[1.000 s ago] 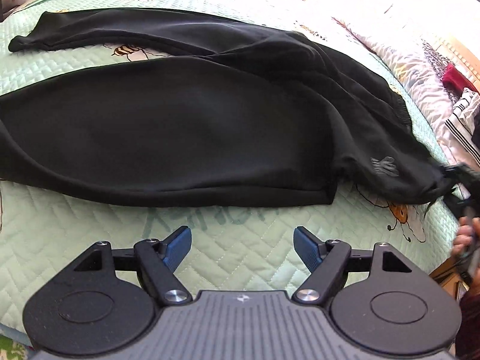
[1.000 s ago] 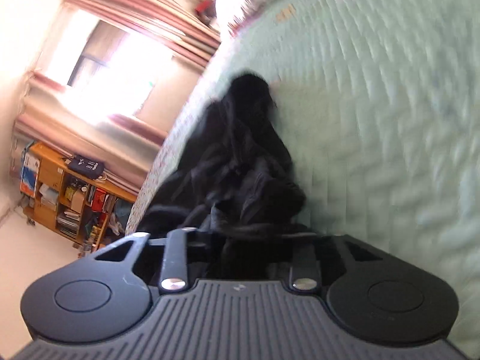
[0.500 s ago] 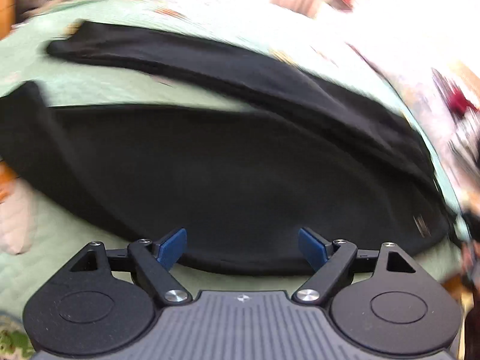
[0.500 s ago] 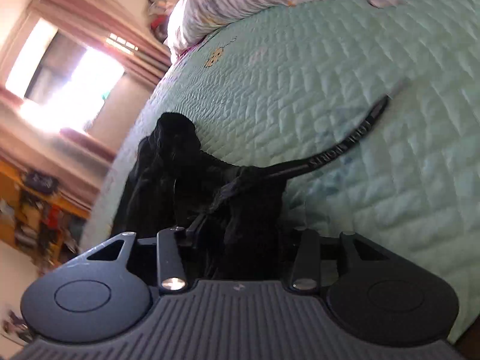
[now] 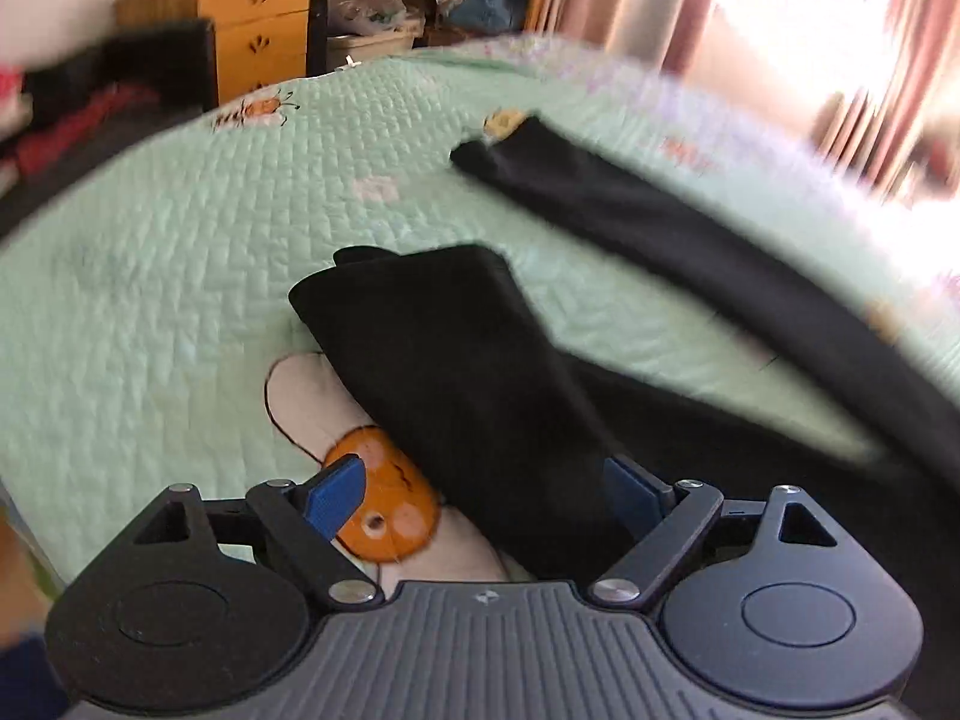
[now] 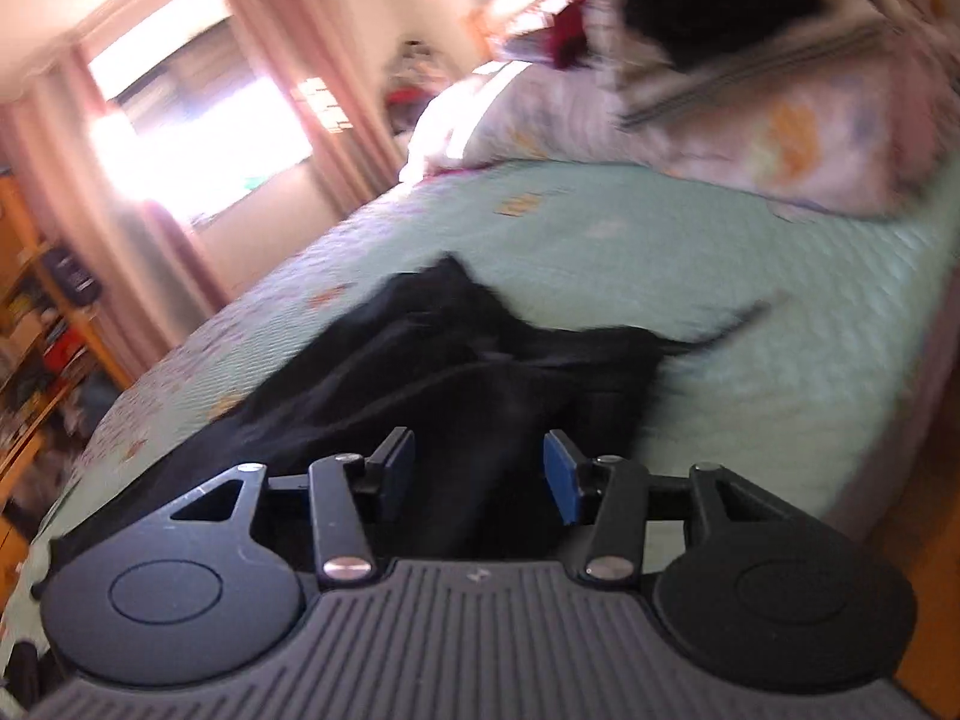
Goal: Fold clothes
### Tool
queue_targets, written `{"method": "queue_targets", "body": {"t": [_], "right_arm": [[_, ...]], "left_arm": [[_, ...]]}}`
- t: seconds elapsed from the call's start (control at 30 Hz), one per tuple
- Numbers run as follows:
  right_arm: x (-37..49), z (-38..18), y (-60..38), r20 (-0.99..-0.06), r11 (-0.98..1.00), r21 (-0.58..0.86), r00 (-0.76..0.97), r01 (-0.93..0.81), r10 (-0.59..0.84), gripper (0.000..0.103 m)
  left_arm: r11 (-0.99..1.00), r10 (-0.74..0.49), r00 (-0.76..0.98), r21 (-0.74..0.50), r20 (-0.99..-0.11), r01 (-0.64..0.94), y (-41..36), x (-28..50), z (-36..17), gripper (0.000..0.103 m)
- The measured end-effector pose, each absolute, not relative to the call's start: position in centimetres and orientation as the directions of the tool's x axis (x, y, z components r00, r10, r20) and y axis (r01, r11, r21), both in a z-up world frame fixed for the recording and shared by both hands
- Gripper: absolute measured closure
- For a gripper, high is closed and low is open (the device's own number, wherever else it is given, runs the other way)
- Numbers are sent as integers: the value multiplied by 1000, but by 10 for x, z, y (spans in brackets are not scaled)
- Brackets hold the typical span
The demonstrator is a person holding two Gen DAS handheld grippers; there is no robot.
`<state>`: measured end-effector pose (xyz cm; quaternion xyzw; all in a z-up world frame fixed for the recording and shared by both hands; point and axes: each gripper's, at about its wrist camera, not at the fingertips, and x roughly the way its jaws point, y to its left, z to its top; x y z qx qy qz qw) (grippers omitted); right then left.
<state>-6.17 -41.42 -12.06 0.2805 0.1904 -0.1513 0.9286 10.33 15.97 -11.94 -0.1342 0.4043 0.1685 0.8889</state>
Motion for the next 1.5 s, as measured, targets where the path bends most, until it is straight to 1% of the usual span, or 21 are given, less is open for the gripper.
{"method": "queue_targets", "body": {"t": [0.07, 0.13, 0.17, 0.23, 0.3, 0.37, 0.43, 0.5, 0.53, 0.57, 0.67, 0.83, 0.9, 0.97, 1.03, 1.1, 1.17, 1.23, 1.3, 1.43, 1.5], "right_arm": [[-46, -115, -395, -431, 825, 453, 893, 339, -130, 43], [-36, -116, -382, -446, 840, 444, 890, 313, -96, 41], [-30, -117, -375, -454, 847, 440, 888, 300, -79, 40], [-20, -119, -361, -469, 860, 431, 882, 273, -44, 40], [-9, -121, -348, -485, 872, 423, 875, 245, -10, 40], [-10, -126, -347, -507, 868, 428, 862, 251, 1, 40], [-14, -126, -350, -519, 869, 420, 855, 260, -4, 40], [-17, -125, -357, -519, 869, 413, 854, 273, -22, 40], [-19, -124, -361, -519, 867, 411, 854, 281, -31, 40], [-22, -124, -365, -514, 861, 417, 857, 290, -39, 40], [-26, -128, -375, -505, 846, 440, 862, 301, -44, 38], [-21, -142, -373, -515, 812, 516, 856, 274, 38, 38], [-22, -143, -364, -513, 823, 513, 856, 245, 66, 38], [-24, -141, -359, -510, 830, 509, 857, 229, 76, 38], [-26, -141, -355, -504, 829, 520, 858, 208, 101, 38], [-27, -141, -353, -493, 818, 547, 858, 180, 141, 37], [-23, -140, -341, -496, 822, 556, 844, 126, 207, 36], [-18, -137, -320, -501, 838, 544, 818, 42, 284, 35], [-12, -135, -296, -517, 853, 520, 780, -42, 353, 34], [-3, -147, -261, -573, 858, 493, 689, -142, 443, 25], [-5, -161, -263, -608, 855, 506, 656, -115, 447, 26]], "left_arm": [[918, 224, 590, -37, -776, -396, 145, 118, -125, 15], [924, 236, 586, -9, -776, -383, 125, 124, -128, 11], [926, 244, 581, 9, -776, -377, 115, 127, -129, 6], [924, 299, 559, 89, -773, -371, 91, 137, -136, 6], [914, 385, 565, 217, -730, -343, 66, 143, -141, 7], [846, 532, 532, 419, -659, -328, 46, 147, -150, 6], [731, 681, 458, 574, -572, -369, 51, 143, -160, 5], [654, 756, 383, 623, -530, -429, 79, 120, -164, 0], [637, 771, 351, 623, -532, -455, 96, 105, -165, 0], [665, 742, 350, 566, -571, -487, 116, 84, -161, 0], [712, 615, 388, 272, -687, -647, 162, 28, -136, 1], [635, 526, 496, -69, -691, -769, 210, -17, -110, 5], [588, 528, 495, -123, -690, -799, 224, -23, -107, 5], [586, 512, 515, -158, -687, -794, 227, -24, -107, 5], [630, 424, 602, -257, -677, -733, 229, -27, -106, 5], [703, 289, 702, -353, -650, -617, 222, -21, -105, 5], [793, 168, 760, -372, -628, -483, 202, -4, -103, 4], [864, 97, 745, -316, -660, -392, 176, 19, -106, 1], [909, 50, 714, -264, -698, -322, 156, 41, -116, 2], [913, 191, 537, -52, -822, -404, 155, 55, -154, 3], [902, 260, 506, 19, -822, -431, 162, 47, -161, 1]]}}
